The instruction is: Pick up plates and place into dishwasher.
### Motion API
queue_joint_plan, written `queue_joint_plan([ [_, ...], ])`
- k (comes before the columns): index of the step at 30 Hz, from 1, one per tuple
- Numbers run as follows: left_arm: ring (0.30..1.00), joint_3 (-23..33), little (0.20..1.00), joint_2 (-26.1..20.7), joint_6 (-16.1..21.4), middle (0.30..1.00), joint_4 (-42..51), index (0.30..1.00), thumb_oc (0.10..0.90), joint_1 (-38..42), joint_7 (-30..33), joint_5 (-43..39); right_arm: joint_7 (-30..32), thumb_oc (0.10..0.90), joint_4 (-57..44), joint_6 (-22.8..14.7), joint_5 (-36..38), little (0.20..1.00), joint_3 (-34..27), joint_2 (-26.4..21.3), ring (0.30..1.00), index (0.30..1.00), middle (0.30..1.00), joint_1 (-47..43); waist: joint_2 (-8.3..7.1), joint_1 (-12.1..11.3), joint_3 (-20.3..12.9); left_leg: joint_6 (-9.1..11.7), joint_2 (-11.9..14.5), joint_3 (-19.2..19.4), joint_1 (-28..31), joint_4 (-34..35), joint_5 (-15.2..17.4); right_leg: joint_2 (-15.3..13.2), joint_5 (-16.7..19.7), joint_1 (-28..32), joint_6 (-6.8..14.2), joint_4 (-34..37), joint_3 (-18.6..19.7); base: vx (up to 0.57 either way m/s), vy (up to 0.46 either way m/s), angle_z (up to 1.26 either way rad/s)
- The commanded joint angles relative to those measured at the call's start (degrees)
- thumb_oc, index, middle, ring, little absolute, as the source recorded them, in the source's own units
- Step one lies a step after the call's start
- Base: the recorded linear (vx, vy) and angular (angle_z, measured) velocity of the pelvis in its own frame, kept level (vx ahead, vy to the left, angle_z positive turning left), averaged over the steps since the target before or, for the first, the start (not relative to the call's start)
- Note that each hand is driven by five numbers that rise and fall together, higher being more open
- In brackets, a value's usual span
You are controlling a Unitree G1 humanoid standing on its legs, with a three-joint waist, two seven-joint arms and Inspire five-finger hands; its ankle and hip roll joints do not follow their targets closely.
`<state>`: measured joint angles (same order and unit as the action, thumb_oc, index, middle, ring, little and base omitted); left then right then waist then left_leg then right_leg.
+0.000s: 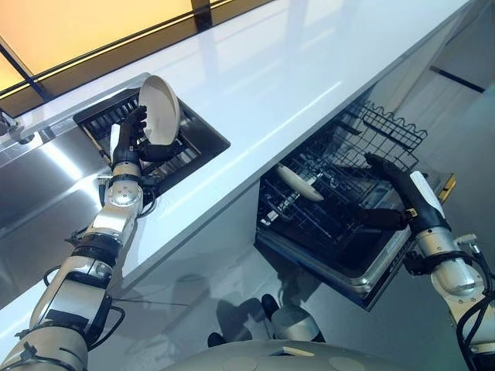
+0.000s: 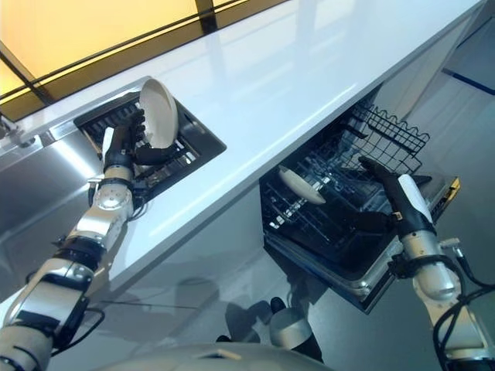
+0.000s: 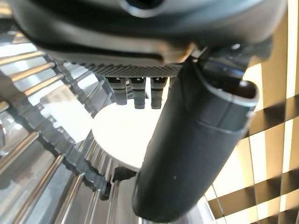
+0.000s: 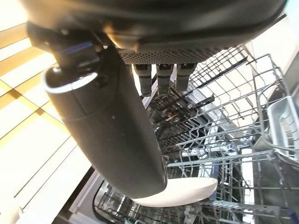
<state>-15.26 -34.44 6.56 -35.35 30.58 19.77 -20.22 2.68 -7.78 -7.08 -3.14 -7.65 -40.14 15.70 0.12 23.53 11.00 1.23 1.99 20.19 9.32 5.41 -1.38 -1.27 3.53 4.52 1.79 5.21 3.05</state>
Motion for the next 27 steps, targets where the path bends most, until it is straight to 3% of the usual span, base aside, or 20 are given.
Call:
queue_joint_plan([
  [1, 0.9, 0.4, 0.9, -4.3, 7.2, 0.9, -1.4, 0.9, 0.8, 11.5, 2.0, 1.1, 2.7, 0.8, -1.9, -2.6, 2.6, 0.9, -2.6, -4.0, 0.9, 0.9, 0.9, -4.2, -1.02, -1.2, -2.0, -3.1, -2.4, 1.8, 0.2, -1.2, 4.0, 2.5, -1.6, -4.1, 4.8, -4.5, -1.9, 0.07, -0.042, -0.02],
  [15, 0.9, -1.9, 0.9, -6.8, 5.3, 0.9, -4.0, 0.9, 0.8, 14.1, 1.7, 0.9, 3.6, 0.8, -2.0, -0.9, 3.3, 0.9, -1.6, -4.8, 0.9, 0.9, 0.9, -4.0, -1.99, -0.9, 1.1, -3.0, -1.9, 2.3, -2.0, -2.8, 4.1, 2.4, -1.5, -6.0, 4.9, -5.3, -1.7, 0.04, -0.023, -0.01],
  [19, 0.9, -2.8, 0.9, -6.8, 2.7, 0.9, -5.6, 0.9, 0.8, 16.0, 2.8, 0.4, 4.9, 0.8, -1.6, -0.2, 4.0, 0.9, -0.5, -5.5, 0.9, 0.9, 0.9, -5.0, -2.21, -0.9, 2.8, -2.9, -1.9, 1.4, -2.6, -3.0, 5.3, 2.2, -2.5, -6.1, 5.5, -5.4, -1.8, 0.04, 0.013, -0.01],
  [21, 0.9, -3.1, 0.9, -6.8, 1.8, 0.9, -6.2, 0.9, 0.8, 17.0, 2.9, 0.2, 5.4, 0.8, -1.6, 0.2, 4.2, 0.9, 0.0, -5.8, 0.9, 0.9, 0.9, -5.7, -2.89, -0.9, 3.5, -3.0, -1.6, 2.4, -3.6, -3.5, 4.1, 2.2, -1.4, -7.1, 5.1, -5.6, -1.8, 0.0, 0.0, 0.0],
  [22, 0.9, -3.2, 0.9, -6.8, 1.8, 0.9, -6.3, 0.9, 0.8, 17.1, 2.9, 0.3, 5.4, 0.8, -1.5, 0.2, 4.2, 0.9, 0.0, -5.7, 0.9, 0.9, 0.9, -5.7, -2.49, -0.9, 3.4, -2.9, -1.8, 1.5, -3.0, -3.2, 5.3, 2.2, -2.5, -6.5, 5.6, -5.4, -1.8, -0.1, -0.077, 0.01],
  [24, 0.9, -4.1, 0.9, -7.3, 0.7, 0.9, -7.3, 0.9, 0.8, 18.9, 3.1, -0.2, 6.4, 0.8, -1.4, 0.8, 4.7, 0.9, 0.9, -6.2, 0.9, 0.9, 0.9, -6.7, -3.24, -0.9, 4.4, -3.0, -1.5, 2.5, -4.2, -3.8, 4.1, 2.1, -1.4, -7.6, 5.2, -5.8, -1.9, -0.01, -0.016, 0.01],
  [27, 0.9, -5.0, 0.9, -7.6, 0.0, 0.9, -8.3, 0.9, 0.8, 20.3, 3.0, 0.2, 7.2, 0.8, -1.6, 1.7, 4.9, 0.9, 1.5, -6.2, 0.9, 0.9, 0.9, -7.1, -3.09, -0.8, 5.0, -3.0, -1.6, 1.6, -4.0, -3.8, 5.4, 2.1, -2.4, -7.2, 5.8, -5.8, -2.0, 0.04, 0.008, 0.01],
])
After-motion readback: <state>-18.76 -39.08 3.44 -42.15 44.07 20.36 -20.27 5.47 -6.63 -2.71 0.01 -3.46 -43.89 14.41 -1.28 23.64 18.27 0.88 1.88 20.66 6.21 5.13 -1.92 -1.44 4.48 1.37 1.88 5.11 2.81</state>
